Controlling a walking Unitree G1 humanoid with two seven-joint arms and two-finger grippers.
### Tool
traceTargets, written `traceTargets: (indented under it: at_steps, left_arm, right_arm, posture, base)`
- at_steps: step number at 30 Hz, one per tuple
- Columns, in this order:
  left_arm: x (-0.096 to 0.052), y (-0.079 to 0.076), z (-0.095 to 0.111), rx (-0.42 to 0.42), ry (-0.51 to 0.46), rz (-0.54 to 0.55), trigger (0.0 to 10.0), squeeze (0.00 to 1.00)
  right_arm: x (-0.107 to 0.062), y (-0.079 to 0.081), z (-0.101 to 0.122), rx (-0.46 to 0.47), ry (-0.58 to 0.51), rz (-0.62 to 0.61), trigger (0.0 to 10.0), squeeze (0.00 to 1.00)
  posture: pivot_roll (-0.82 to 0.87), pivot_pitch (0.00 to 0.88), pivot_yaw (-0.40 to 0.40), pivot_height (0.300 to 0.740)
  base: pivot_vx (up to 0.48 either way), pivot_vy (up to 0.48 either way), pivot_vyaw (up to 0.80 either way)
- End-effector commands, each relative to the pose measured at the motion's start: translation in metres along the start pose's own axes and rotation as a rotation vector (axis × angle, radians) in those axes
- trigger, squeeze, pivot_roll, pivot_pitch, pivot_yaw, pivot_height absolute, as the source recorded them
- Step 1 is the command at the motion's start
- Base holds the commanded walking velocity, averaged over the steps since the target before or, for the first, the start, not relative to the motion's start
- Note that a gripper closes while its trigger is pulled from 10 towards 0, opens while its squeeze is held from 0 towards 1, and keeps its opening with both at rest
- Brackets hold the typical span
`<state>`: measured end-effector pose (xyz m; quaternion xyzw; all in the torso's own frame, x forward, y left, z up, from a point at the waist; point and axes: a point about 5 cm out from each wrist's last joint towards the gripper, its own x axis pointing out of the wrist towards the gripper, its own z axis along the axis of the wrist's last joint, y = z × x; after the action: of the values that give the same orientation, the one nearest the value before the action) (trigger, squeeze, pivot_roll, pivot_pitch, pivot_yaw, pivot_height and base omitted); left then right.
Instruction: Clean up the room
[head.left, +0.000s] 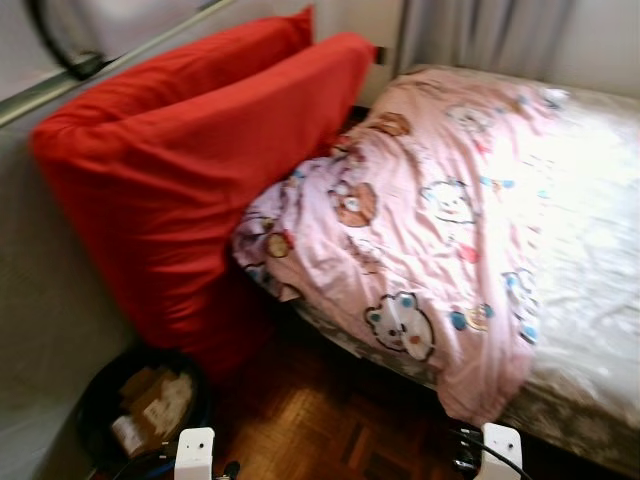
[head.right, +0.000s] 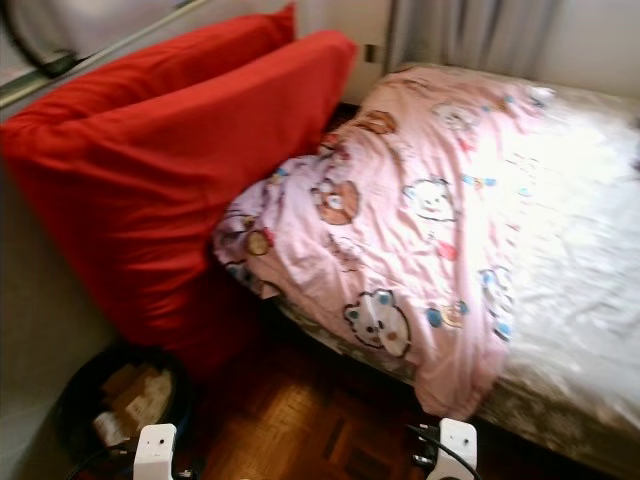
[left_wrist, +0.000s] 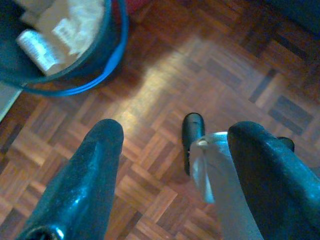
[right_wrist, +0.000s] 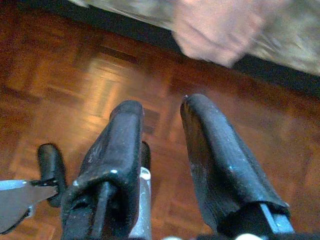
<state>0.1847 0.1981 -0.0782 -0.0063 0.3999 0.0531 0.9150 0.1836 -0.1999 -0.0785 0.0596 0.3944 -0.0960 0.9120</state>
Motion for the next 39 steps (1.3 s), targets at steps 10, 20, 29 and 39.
traceTargets:
  at_steps: [10,20,29,39]
  left_arm:
    - [-0.002,-0.005,-0.008,-0.032,0.031,0.018,10.0,0.00]
    - [0.001,-0.016,-0.001,-0.037,0.023,0.006,10.0,0.00]
    - [0.002,-0.013,0.001,-0.038,0.026,0.019,10.0,0.00]
    - [0.002,-0.013,0.000,-0.037,0.029,0.020,10.0,0.00]
  right_arm:
    - [-0.002,-0.008,-0.008,-0.038,0.057,-0.005,10.0,0.00]
    - [0.003,-0.007,0.009,-0.038,0.021,-0.002,10.0,0.00]
    - [0.004,-0.006,0.012,-0.024,0.019,-0.004,10.0,0.00]
    - [0.004,-0.006,0.012,-0.023,0.020,-0.005,10.0,0.00]
  posture:
    - [-0.11,0.000,-0.015,0.740]
    - [-0.13,0.000,-0.032,0.740]
    - [-0.13,0.000,-0.026,0.740]
    - [-0.13,0.000,-0.025,0.740]
  base:
    - [0.000,0.000,0.80]
    - [0.000,0.000,0.80]
    - [0.000,0.000,0.80]
    - [0.000,0.000,0.80]
